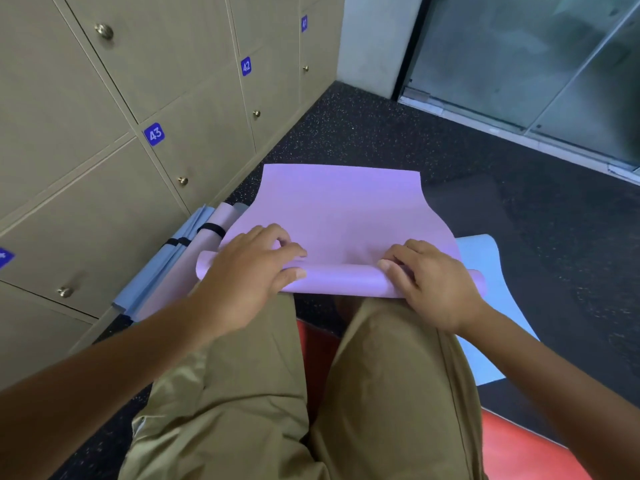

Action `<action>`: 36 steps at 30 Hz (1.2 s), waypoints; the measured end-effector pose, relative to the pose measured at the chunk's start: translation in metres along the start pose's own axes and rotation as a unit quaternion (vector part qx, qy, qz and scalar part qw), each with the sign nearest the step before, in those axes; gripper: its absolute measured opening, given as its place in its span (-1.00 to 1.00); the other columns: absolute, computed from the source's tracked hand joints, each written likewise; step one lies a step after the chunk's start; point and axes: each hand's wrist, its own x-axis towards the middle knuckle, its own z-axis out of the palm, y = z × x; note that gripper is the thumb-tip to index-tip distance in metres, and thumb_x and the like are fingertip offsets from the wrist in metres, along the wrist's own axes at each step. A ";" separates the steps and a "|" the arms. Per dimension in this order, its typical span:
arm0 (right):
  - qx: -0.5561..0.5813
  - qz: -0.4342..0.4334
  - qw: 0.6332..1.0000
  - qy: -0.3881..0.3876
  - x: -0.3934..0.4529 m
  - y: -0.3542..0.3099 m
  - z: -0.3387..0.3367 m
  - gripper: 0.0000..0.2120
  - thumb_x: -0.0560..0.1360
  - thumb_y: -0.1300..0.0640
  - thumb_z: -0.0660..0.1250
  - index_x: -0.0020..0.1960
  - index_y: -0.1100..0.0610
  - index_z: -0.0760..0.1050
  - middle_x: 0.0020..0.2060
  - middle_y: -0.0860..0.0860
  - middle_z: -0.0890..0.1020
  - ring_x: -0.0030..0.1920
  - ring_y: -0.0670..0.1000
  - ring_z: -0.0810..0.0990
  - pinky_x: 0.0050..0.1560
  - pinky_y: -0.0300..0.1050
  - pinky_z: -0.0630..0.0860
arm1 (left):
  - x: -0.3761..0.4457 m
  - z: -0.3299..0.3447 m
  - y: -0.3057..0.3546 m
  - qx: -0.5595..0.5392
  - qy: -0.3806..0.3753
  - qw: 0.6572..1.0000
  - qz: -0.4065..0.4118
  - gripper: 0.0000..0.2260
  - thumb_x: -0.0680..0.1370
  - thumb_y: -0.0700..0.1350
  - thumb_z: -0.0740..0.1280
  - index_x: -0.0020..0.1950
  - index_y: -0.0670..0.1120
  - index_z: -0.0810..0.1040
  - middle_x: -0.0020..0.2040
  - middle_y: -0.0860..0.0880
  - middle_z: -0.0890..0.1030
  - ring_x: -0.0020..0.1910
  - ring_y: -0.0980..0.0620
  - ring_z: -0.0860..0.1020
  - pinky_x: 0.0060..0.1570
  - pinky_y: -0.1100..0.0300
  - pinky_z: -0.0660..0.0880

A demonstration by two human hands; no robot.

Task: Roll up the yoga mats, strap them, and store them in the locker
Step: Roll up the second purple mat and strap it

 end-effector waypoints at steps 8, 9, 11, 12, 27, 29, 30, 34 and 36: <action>0.095 0.044 0.990 -0.096 0.018 0.004 -0.014 -0.77 0.65 -0.16 0.19 -0.18 -0.20 0.46 -0.14 -0.09 0.50 -0.01 -0.08 0.44 0.06 -0.04 0.42 | -0.015 0.029 0.013 0.020 0.088 0.996 -0.015 -0.62 0.62 0.21 0.24 0.21 -0.02 0.66 0.04 0.02 0.62 0.02 -0.08 0.55 0.02 -0.04 0.48; 0.101 0.045 0.989 -0.100 0.020 0.004 -0.014 -0.76 0.65 -0.15 0.20 -0.18 -0.20 0.46 -0.14 -0.07 0.51 0.02 -0.04 0.43 0.08 -0.05 0.41 | -0.013 0.028 0.012 0.022 0.079 0.996 -0.016 -0.57 0.60 0.26 0.23 0.21 -0.01 0.66 0.03 0.03 0.62 0.01 -0.07 0.54 0.01 -0.03 0.48; 0.096 0.045 0.991 -0.079 0.021 0.006 -0.012 -0.72 0.66 -0.16 0.17 -0.20 -0.16 0.47 -0.18 -0.06 0.50 -0.02 0.02 0.45 0.05 -0.01 0.42 | -0.007 0.025 0.013 0.021 0.066 0.997 -0.015 -0.55 0.60 0.29 0.18 0.19 0.02 0.66 0.00 0.05 0.62 -0.03 -0.05 0.54 -0.03 -0.01 0.47; 0.071 0.031 0.996 -0.045 0.021 0.007 -0.010 -0.68 0.66 -0.17 0.12 -0.16 -0.11 0.51 -0.21 -0.07 0.50 -0.06 0.04 0.45 0.00 0.02 0.42 | -0.003 0.023 0.012 0.019 0.058 0.998 -0.015 -0.55 0.61 0.29 0.16 0.18 0.04 0.66 -0.01 0.07 0.62 -0.03 -0.04 0.53 -0.06 0.03 0.44; -0.126 -0.007 0.991 0.039 0.012 0.007 0.012 -0.38 0.63 -0.37 -0.15 0.02 0.01 0.52 -0.14 -0.05 0.56 -0.07 0.09 0.51 -0.05 0.05 0.38 | 0.038 0.015 -0.002 -0.053 -0.009 0.997 -0.057 -0.57 0.55 0.39 0.07 0.05 0.16 0.58 -0.11 0.12 0.49 -0.02 0.08 0.44 -0.07 -0.02 0.49; -0.091 -0.001 0.996 0.019 0.019 0.007 0.009 -0.37 0.59 -0.39 -0.14 0.05 0.00 0.56 -0.04 -0.06 0.53 0.01 0.04 0.47 0.02 0.03 0.39 | 0.034 0.024 0.001 -0.005 0.075 0.997 -0.018 -0.61 0.62 0.28 0.14 0.01 0.06 0.62 -0.15 0.08 0.53 -0.06 -0.02 0.44 -0.11 -0.06 0.49; -0.080 0.004 0.997 0.006 0.022 0.007 0.007 -0.34 0.57 -0.40 -0.14 0.07 -0.01 0.58 -0.01 -0.07 0.50 0.03 0.01 0.43 0.06 0.02 0.38 | 0.031 0.029 0.002 0.018 0.114 0.993 -0.012 -0.61 0.63 0.23 0.16 -0.01 0.02 0.66 -0.14 0.04 0.55 -0.07 -0.06 0.47 -0.11 -0.08 0.50; -0.079 0.020 0.994 -0.069 0.037 0.006 0.000 -0.22 0.46 -0.45 -0.25 0.11 -0.05 0.60 -0.04 -0.07 0.43 0.08 0.03 0.38 0.12 -0.04 0.27 | 0.016 0.041 0.007 0.081 0.132 0.988 -0.028 -0.46 0.56 0.34 0.19 0.13 -0.07 0.67 0.07 -0.06 0.55 0.04 -0.16 0.50 0.07 -0.09 0.44; -0.076 0.026 0.991 -0.105 0.044 0.009 -0.002 -0.24 0.43 -0.47 -0.27 0.01 -0.08 0.57 -0.09 -0.06 0.44 0.08 0.06 0.41 0.13 -0.01 0.29 | 0.012 0.042 0.012 0.135 0.083 0.987 -0.034 -0.31 0.49 0.47 0.14 0.18 -0.11 0.60 0.08 -0.08 0.53 0.06 -0.17 0.48 0.12 -0.06 0.41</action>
